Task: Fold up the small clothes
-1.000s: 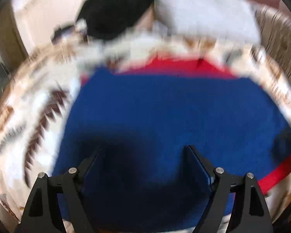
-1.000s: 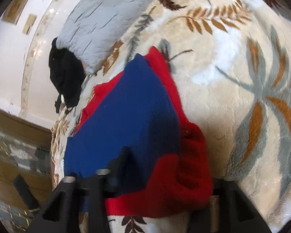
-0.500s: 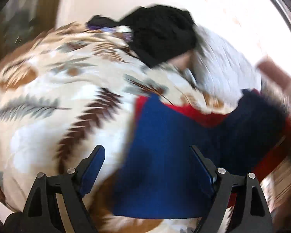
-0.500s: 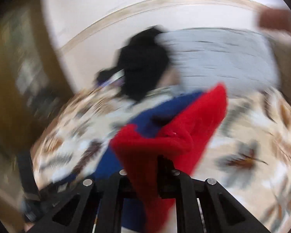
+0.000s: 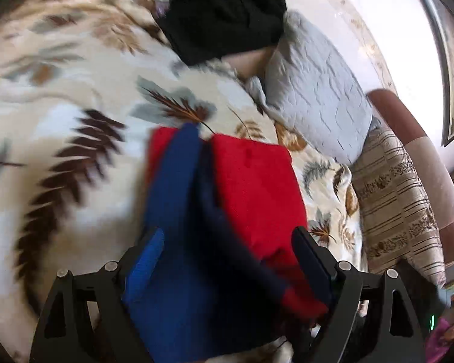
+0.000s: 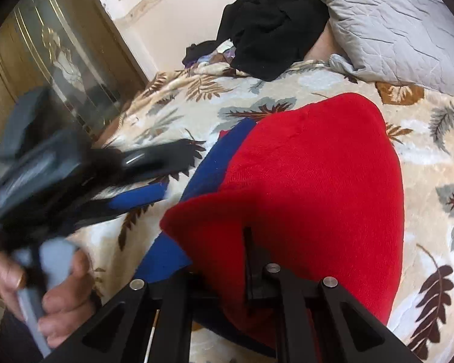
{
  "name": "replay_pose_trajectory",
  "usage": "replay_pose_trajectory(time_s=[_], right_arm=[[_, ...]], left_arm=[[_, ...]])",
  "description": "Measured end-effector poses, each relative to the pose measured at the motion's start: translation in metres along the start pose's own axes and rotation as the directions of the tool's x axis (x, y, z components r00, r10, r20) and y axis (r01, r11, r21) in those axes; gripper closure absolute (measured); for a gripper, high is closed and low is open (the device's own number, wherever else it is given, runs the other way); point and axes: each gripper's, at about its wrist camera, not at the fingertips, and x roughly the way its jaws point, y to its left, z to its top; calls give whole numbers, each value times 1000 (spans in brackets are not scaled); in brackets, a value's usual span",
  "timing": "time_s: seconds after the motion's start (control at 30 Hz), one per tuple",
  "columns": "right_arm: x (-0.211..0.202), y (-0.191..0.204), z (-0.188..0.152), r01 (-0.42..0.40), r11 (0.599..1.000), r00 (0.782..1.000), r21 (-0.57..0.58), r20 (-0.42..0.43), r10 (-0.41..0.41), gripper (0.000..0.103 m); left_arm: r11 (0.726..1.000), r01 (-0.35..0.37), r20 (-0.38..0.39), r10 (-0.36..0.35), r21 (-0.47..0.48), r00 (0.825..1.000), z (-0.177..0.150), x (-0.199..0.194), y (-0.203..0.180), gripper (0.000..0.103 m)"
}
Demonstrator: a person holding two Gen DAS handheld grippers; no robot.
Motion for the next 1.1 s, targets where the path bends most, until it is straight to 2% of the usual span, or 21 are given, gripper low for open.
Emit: replay_pose_trajectory(time_s=[0.07, 0.1, 0.13, 0.17, 0.2, 0.23, 0.3, 0.37, 0.43, 0.47, 0.53, 0.57, 0.6, 0.67, 0.7, 0.73, 0.77, 0.87, 0.93, 1.0, 1.1], right_arm=[[-4, 4, 4, -8, 1000, 1000, -2, 9, 8, 91], [-6, 5, 4, -15, 1000, 1000, -4, 14, 15, 91], [-8, 5, 5, -20, 1000, 1000, -6, 17, 20, 91], [-10, 6, 5, -24, 1000, 1000, -9, 19, 24, 91], [-11, 7, 6, -28, 1000, 999, -12, 21, 28, 91], [-13, 9, 7, -34, 999, 999, -15, 25, 34, 91], [-22, 14, 9, -54, 998, 997, -28, 51, 56, 91], [-30, 25, 8, -86, 995, 993, -52, 73, 90, 91], [-27, 37, 2, -103, 990, 991, -91, 77, 110, 89], [-19, 39, -2, -102, 990, 992, -98, 61, 108, 87], [12, 36, -13, -91, 994, 994, -66, -63, 86, 84], [23, 33, -20, -84, 996, 990, -44, -114, 78, 84], [22, 32, -24, -77, 996, 991, -44, -109, 72, 83], [8, 37, -27, -94, 993, 993, -74, -78, 88, 75], [3, 38, -27, -106, 992, 992, -74, -77, 101, 55], [-5, 38, -28, -122, 990, 991, -69, -66, 118, 27], [-15, 37, -30, -128, 990, 991, -66, -32, 126, 22], [-36, 27, -38, -129, 991, 992, -25, 1, 129, 21], [-45, 16, -48, -128, 992, 992, 23, 12, 128, 21], [-50, 3, -54, -119, 992, 993, 50, 11, 118, 21], [-63, -14, -61, -114, 988, 993, 100, 28, 112, 21]], left_arm=[[1000, 8, -60, -9, -30, 998, 7, 19, -1, 17], [999, -9, -87, 6, -38, 996, 13, 33, -1, 21], [999, -21, -90, 18, -31, 996, 16, 40, 0, 48], [999, -27, -99, 25, -19, 995, 19, 46, 1, 70], [1000, -25, -122, 23, -16, 992, 22, 50, 1, 82], [1000, -20, -88, 19, -8, 996, 25, 43, -2, 88], [994, 1, 57, -7, 109, 998, 25, 8, -22, 88], [979, -4, 152, -28, 203, 988, 15, -23, -33, 88], [967, -71, 221, 16, 245, 975, 6, -33, -30, 88], [964, -113, 216, 61, 240, 974, 4, -27, -21, 88], [963, -206, 94, 193, 171, 977, 4, 9, 12, 87], [962, -219, 45, 214, 161, 976, 1, 21, 22, 85], [964, -200, 82, 188, 175, 979, -1, 18, 23, 84], [964, -199, 92, 186, 174, 978, 2, 12, 19, 84], [967, -195, 96, 181, 167, 979, 3, 10, 19, 84], [968, -195, 94, 182, 159, 979, 3, 10, 18, 84], [968, -197, 95, 183, 158, 978, 2, 11, 19, 85], [966, -201, 112, 184, 165, 977, -4, 4, 18, 84], [967, -212, 98, 200, 139, 975, -4, 9, 25, 75], [966, -239, 87, 231, 101, 969, -3, 9, 34, 55], [971, -227, 110, 217, 80, 970, -9, -19, 25, 58]])
